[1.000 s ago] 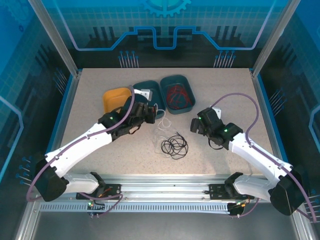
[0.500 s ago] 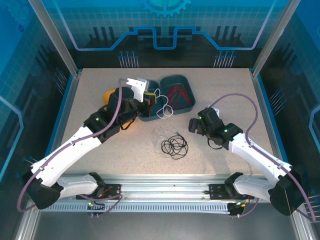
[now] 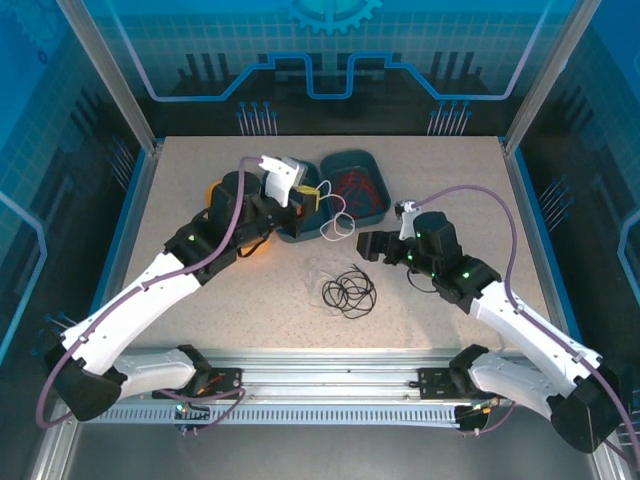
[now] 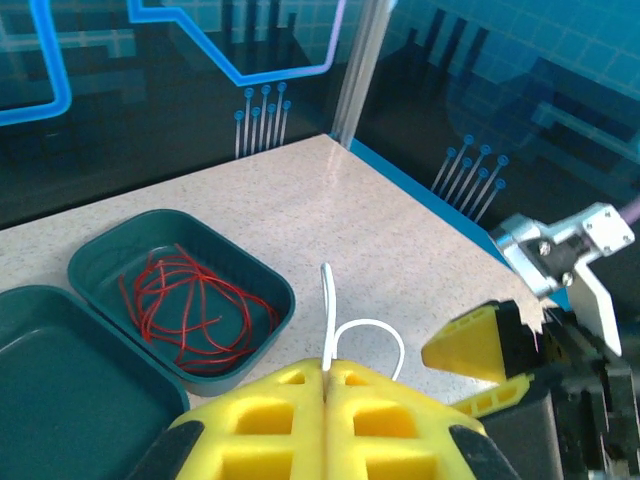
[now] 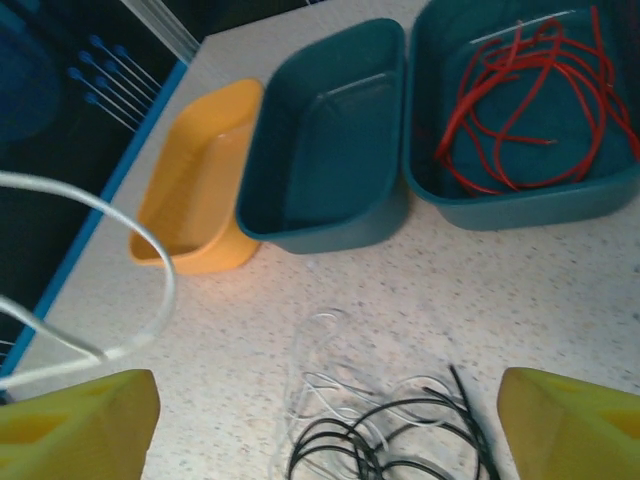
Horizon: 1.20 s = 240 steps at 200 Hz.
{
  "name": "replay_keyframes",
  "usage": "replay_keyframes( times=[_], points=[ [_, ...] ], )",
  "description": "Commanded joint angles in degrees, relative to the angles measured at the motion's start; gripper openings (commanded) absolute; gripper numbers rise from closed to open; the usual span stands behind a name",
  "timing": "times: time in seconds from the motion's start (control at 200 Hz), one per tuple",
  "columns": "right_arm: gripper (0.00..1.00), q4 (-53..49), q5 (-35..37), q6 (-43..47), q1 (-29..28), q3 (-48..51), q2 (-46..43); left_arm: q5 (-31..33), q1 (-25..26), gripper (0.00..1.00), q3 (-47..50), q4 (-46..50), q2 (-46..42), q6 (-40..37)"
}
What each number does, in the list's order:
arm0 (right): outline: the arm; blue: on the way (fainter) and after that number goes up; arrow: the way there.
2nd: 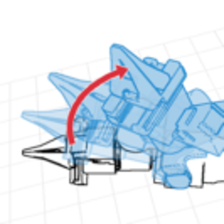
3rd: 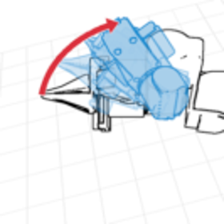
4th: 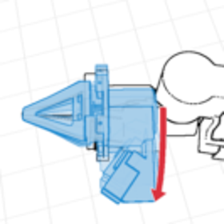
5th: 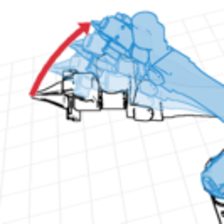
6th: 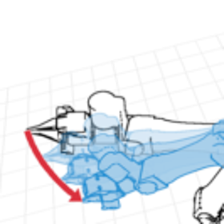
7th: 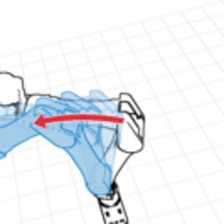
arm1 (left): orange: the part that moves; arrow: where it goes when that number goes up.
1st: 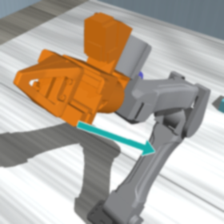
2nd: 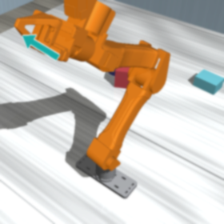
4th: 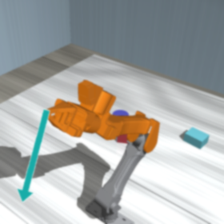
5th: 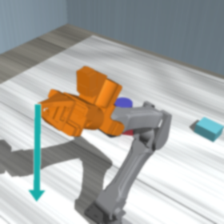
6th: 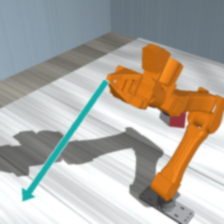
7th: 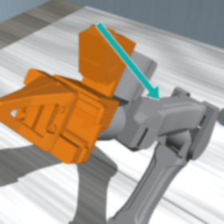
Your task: Untangle the cables
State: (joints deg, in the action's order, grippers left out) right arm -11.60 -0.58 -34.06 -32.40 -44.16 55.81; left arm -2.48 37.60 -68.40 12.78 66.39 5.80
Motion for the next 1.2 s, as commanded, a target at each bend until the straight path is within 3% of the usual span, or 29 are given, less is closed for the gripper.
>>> replay_keyframes(
  times=[0.0,0.415,0.765,0.951,1.051,1.196],
  points=[
    [0.83,2.95,-3.02,1.52,0.85,-1.49,-1.12,-5.17,-0.39,0.0,1.24,-2.02,-2.41,-1.75],
    [0.64,4.77,-9.99,3.64,1.15,-4.35,2.13,-12.92,-0.39,0.0,3.16,-4.01,-3.64,-1.84],
    [0.63,8.99,-17.82,3.63,0.46,-2.8,4.75,-7.74,-0.49,0.0,3.19,-5.18,-2.71,0.1],
    [0.63,9.35,-18.03,3.21,0.37,-1.72,5.94,-10.8,-0.67,0.0,3.57,-6.85,-2.76,0.5],
    [0.53,9.54,-16.57,2.91,0.37,-1.69,7.12,-12.27,-0.73,0.0,3.95,-7.77,-3.02,0.76],
    [0.33,7.69,-10.46,2.1,0.31,-1.94,7.98,-8.99,-1.18,0.0,4.33,-7.63,-3.9,1.29]
  ],
)
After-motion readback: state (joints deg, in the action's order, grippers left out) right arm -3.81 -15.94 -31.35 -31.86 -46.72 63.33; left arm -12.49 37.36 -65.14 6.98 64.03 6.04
